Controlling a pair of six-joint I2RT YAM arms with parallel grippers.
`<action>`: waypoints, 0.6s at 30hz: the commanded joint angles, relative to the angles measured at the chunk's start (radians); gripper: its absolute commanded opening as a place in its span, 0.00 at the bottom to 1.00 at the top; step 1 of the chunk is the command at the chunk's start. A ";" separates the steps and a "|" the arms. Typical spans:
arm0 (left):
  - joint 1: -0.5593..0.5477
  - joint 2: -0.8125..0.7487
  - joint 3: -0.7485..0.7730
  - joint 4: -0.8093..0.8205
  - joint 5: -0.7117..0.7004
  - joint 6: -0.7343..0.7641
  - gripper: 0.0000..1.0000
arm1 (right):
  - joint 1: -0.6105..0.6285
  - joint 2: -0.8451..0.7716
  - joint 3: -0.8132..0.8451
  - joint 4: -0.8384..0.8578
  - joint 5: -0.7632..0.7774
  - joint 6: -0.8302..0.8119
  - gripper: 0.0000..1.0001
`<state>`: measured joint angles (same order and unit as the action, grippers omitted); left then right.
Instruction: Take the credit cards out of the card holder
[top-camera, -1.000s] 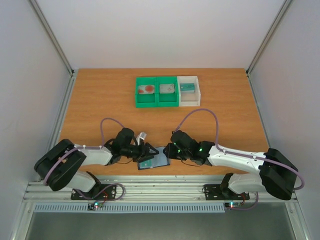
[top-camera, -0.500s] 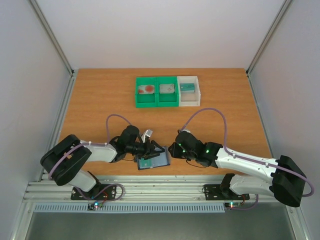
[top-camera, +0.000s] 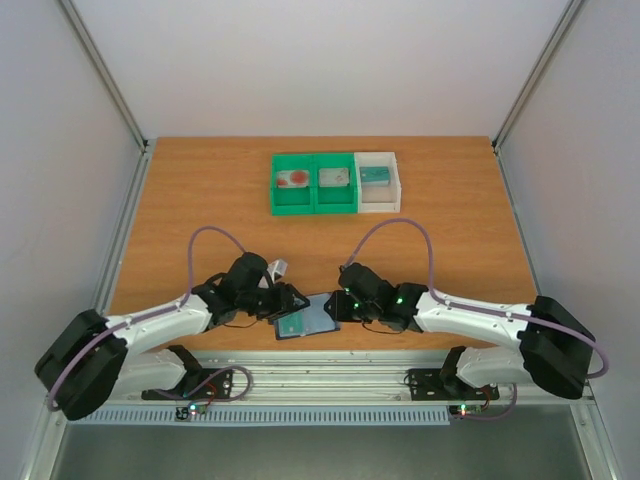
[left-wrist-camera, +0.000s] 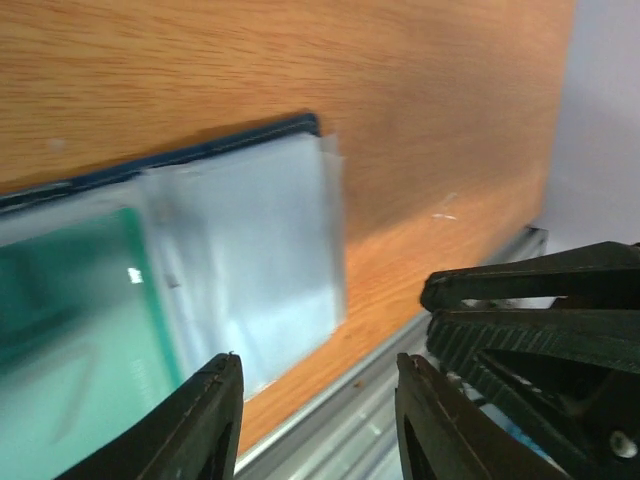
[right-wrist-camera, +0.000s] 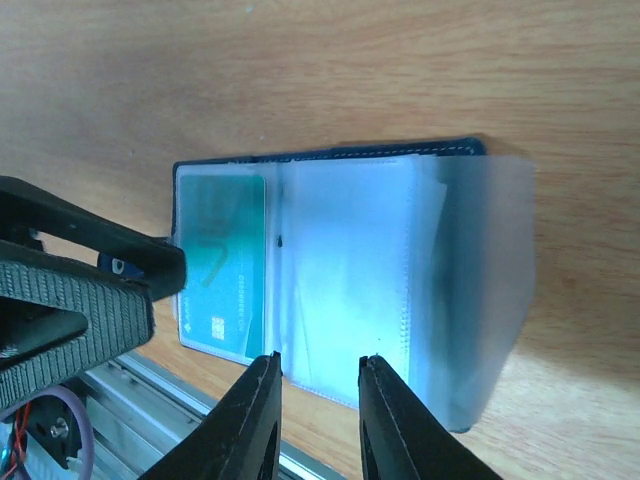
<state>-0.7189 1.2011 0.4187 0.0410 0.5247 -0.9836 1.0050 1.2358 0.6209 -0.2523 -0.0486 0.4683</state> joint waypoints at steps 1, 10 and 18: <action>0.010 -0.076 0.030 -0.252 -0.141 0.085 0.41 | 0.012 0.061 0.057 0.041 -0.062 -0.016 0.23; 0.035 -0.156 -0.049 -0.325 -0.183 0.079 0.14 | 0.030 0.173 0.102 0.116 -0.149 -0.012 0.23; 0.043 -0.149 -0.061 -0.362 -0.204 0.107 0.08 | 0.056 0.290 0.157 0.137 -0.193 -0.007 0.23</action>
<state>-0.6823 1.0588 0.3737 -0.3050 0.3477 -0.9031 1.0454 1.4826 0.7376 -0.1463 -0.2111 0.4660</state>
